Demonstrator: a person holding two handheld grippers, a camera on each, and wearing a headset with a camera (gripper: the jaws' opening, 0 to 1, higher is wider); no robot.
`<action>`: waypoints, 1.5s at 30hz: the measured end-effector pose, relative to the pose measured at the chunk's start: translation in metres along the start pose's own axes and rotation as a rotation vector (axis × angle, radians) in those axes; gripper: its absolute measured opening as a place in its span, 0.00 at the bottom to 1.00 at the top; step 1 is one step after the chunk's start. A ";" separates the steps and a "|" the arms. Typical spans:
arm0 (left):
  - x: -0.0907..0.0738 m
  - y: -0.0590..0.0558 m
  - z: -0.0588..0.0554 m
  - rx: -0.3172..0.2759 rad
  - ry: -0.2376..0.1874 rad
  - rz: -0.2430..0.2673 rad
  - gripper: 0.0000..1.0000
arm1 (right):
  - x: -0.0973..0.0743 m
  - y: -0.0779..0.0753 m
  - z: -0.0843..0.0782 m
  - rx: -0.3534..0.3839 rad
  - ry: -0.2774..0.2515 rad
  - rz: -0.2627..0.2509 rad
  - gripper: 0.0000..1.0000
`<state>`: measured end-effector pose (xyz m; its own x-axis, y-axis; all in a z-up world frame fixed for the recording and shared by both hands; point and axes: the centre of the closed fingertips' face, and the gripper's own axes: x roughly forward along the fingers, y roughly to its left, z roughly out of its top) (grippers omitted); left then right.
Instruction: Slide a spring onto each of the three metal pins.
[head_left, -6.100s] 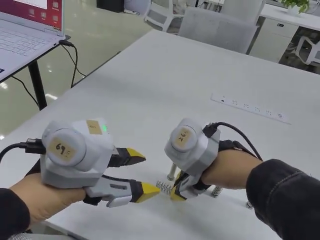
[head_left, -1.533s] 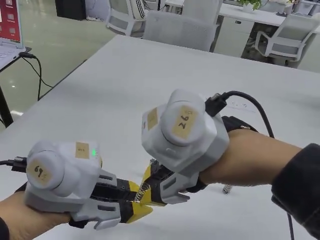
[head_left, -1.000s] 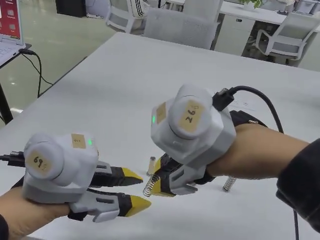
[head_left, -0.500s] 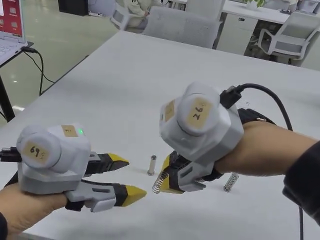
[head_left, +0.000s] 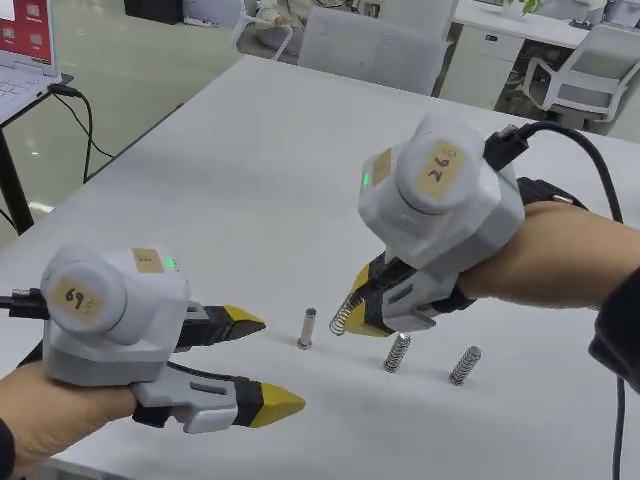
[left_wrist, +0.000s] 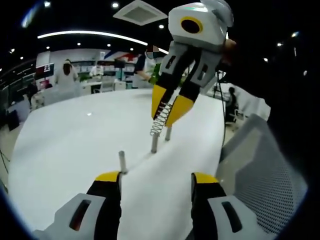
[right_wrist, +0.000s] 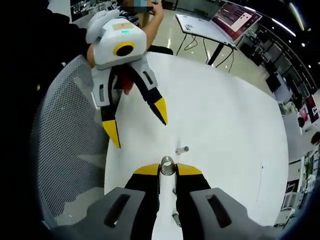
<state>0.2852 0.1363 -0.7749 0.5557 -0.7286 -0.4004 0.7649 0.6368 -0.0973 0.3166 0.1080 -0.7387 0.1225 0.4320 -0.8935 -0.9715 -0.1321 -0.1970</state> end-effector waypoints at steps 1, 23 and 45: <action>0.000 0.000 0.000 0.003 -0.001 -0.002 0.51 | 0.000 -0.002 0.000 -0.001 0.001 -0.002 0.08; -0.003 0.008 0.002 0.006 -0.018 0.030 0.55 | 0.037 -0.034 0.008 -0.086 0.079 0.018 0.08; -0.004 0.013 0.010 0.017 -0.084 0.048 0.51 | 0.065 -0.039 -0.002 -0.092 0.116 0.063 0.08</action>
<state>0.2962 0.1448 -0.7656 0.6165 -0.7164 -0.3267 0.7419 0.6675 -0.0637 0.3629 0.1396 -0.7901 0.0898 0.3154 -0.9447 -0.9558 -0.2393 -0.1707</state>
